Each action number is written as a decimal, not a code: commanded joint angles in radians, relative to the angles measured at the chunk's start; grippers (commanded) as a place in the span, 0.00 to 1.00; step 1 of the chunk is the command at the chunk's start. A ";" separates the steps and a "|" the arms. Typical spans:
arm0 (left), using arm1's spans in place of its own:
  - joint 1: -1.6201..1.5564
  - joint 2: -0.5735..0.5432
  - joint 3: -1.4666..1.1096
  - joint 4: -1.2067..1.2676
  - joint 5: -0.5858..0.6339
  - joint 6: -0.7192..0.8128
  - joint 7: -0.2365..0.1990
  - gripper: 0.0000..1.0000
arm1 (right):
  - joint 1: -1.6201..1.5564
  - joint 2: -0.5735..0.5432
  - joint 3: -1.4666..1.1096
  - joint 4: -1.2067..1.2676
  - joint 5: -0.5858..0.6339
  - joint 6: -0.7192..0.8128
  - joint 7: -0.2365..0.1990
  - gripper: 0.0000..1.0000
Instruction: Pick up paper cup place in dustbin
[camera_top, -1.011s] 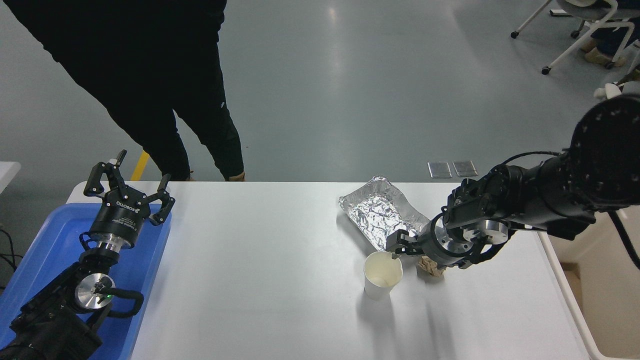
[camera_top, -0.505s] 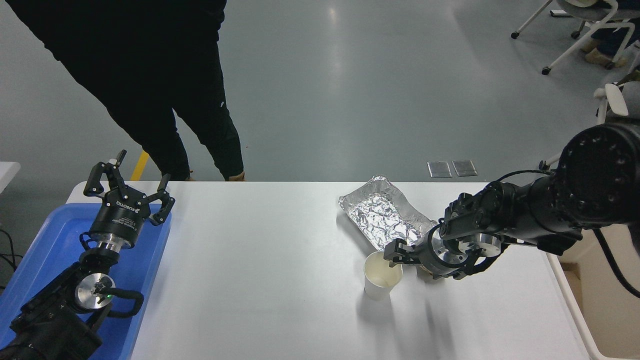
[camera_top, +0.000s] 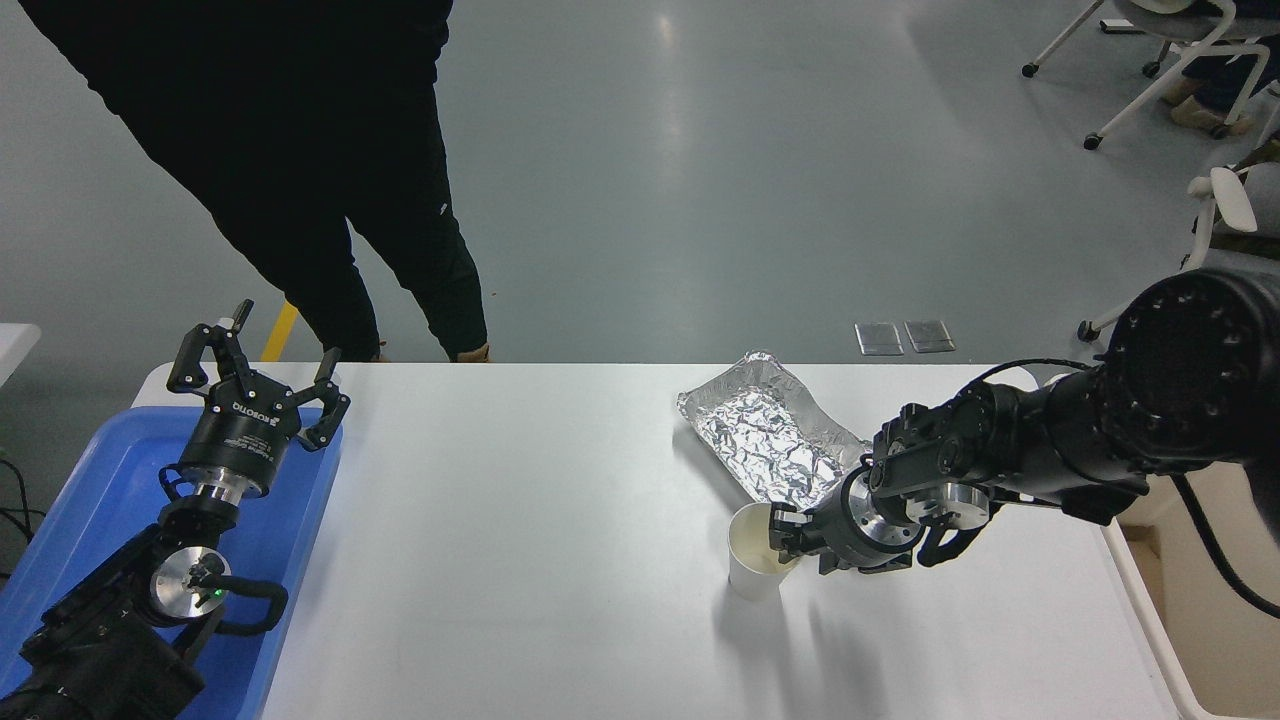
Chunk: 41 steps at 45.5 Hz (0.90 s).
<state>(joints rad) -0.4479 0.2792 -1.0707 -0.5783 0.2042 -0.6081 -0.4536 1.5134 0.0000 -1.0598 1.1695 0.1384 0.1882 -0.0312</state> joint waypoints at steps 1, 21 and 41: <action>0.000 0.001 0.000 0.000 0.000 0.001 0.000 0.98 | 0.005 0.000 0.011 -0.002 -0.039 0.002 0.002 0.00; 0.000 0.000 0.000 0.000 0.000 -0.001 0.000 0.98 | 0.287 -0.061 0.003 0.010 -0.049 0.079 0.002 0.00; 0.000 0.000 0.000 0.000 0.000 0.001 0.000 0.98 | 0.633 -0.370 0.012 0.022 -0.053 0.267 0.002 0.00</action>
<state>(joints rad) -0.4478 0.2793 -1.0707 -0.5784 0.2043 -0.6082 -0.4540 1.9722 -0.2369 -1.0511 1.1828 0.0876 0.3723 -0.0292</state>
